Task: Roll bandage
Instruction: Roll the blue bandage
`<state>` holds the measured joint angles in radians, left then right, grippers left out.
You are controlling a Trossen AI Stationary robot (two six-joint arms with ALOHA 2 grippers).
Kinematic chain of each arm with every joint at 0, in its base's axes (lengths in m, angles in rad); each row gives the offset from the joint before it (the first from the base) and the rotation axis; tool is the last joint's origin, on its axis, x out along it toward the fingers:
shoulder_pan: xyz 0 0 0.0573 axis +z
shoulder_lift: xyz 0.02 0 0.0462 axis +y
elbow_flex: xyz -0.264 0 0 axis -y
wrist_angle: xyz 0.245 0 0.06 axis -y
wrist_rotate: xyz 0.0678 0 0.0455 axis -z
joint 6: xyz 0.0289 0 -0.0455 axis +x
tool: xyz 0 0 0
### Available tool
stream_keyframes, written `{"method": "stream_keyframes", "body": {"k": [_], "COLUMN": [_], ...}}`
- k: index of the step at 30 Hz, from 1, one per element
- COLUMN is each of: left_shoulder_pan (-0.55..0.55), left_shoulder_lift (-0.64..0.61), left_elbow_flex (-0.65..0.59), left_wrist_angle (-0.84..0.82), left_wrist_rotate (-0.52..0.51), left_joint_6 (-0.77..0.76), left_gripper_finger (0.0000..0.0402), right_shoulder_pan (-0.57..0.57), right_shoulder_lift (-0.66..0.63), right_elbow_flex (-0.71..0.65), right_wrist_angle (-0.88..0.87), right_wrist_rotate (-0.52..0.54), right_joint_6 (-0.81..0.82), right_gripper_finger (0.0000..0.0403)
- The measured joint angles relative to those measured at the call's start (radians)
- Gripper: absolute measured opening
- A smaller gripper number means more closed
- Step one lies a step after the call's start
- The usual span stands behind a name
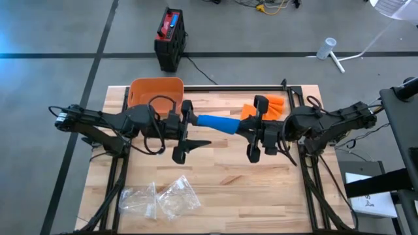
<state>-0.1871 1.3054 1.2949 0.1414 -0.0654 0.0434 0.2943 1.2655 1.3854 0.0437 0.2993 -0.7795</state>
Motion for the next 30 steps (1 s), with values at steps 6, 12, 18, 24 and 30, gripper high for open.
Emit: {"method": "stream_keyframes", "body": {"k": [6,12,18,24,30], "left_shoulder_pan": [-0.005,-0.053,-0.057,-0.058,-0.060], "left_shoulder_lift": [-0.065,-0.163,-0.148,-0.049,-0.006], "left_elbow_flex": [0.000,0.000,0.000,0.001,0.001], "left_wrist_angle": [-0.185,-0.237,-0.122,0.002,0.066], "left_wrist_rotate": [-0.002,-0.095,0.005,-0.027,-0.099], "left_joint_6": [0.044,0.186,0.150,0.166,0.231], "left_gripper_finger": [0.0227,0.0228,0.0232,0.0248,0.0258], "right_shoulder_pan": [0.000,0.000,0.000,0.000,0.000], "right_shoulder_lift": [-0.008,-0.019,-0.035,-0.039,-0.046], "right_elbow_flex": [0.000,0.000,0.000,0.000,0.000], "right_wrist_angle": [-0.028,-0.056,-0.071,-0.076,-0.081], "right_wrist_rotate": [0.000,-0.080,-0.161,-0.160,-0.164], "right_joint_6": [0.099,0.373,0.518,0.521,0.520], "right_gripper_finger": [0.0003,0.0003,0.0003,0.0003,0.0003]}}
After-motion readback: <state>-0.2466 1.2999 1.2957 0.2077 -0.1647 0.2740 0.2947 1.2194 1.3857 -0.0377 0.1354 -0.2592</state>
